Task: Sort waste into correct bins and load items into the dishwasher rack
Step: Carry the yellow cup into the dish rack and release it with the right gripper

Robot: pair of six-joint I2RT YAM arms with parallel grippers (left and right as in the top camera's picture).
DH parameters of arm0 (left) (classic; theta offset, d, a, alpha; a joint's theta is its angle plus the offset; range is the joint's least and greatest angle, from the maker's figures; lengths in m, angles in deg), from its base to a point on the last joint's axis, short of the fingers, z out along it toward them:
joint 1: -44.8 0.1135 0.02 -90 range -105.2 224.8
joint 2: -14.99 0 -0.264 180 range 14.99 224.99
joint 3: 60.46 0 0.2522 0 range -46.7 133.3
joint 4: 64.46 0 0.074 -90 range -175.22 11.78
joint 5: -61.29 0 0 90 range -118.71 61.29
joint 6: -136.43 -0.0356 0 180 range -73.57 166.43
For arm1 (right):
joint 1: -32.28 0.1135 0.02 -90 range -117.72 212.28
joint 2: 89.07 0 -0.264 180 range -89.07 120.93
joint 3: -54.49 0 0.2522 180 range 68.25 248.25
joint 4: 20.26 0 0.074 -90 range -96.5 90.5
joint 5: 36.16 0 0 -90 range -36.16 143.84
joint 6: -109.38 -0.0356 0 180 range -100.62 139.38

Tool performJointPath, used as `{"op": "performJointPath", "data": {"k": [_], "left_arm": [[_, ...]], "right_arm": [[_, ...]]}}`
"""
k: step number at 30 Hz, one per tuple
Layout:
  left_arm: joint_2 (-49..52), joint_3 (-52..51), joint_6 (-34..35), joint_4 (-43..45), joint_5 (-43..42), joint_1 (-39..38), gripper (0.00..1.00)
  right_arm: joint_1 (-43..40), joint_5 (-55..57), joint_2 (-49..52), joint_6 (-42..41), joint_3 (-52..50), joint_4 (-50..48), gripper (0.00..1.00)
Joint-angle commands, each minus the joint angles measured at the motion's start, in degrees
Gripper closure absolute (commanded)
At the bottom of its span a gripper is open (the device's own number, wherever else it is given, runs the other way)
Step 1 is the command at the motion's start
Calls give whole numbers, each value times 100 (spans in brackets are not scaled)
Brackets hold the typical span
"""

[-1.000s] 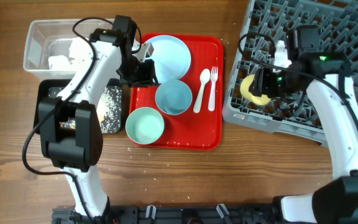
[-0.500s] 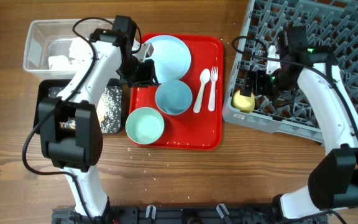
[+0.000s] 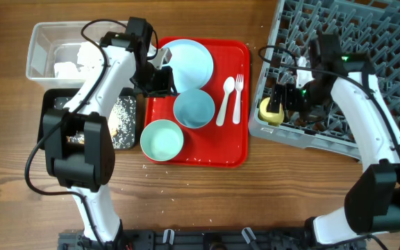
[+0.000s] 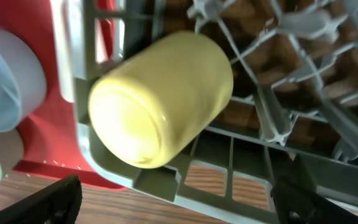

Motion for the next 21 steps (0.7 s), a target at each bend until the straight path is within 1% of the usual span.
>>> {"op": "performJointPath", "data": {"k": [1,4,9,15,21], "left_arm": [[-138,-26,59,63,52,-26,63],[-138,-26,59,81,52,-26,62],[-138,-26,59,81,52,-26,62],[-138,-26,59,79,52,-26,61],[-138,-26,57,81,52,-26,61]], "right_arm": [[17,-234,-17,107,-186,-280,1],[138,-310,-15,162,-186,-647,0],[293,-264,7,155,-186,-870,0],[297,166,125,94,-186,-756,0],[297,337,125,63,-234,-625,0]]}}
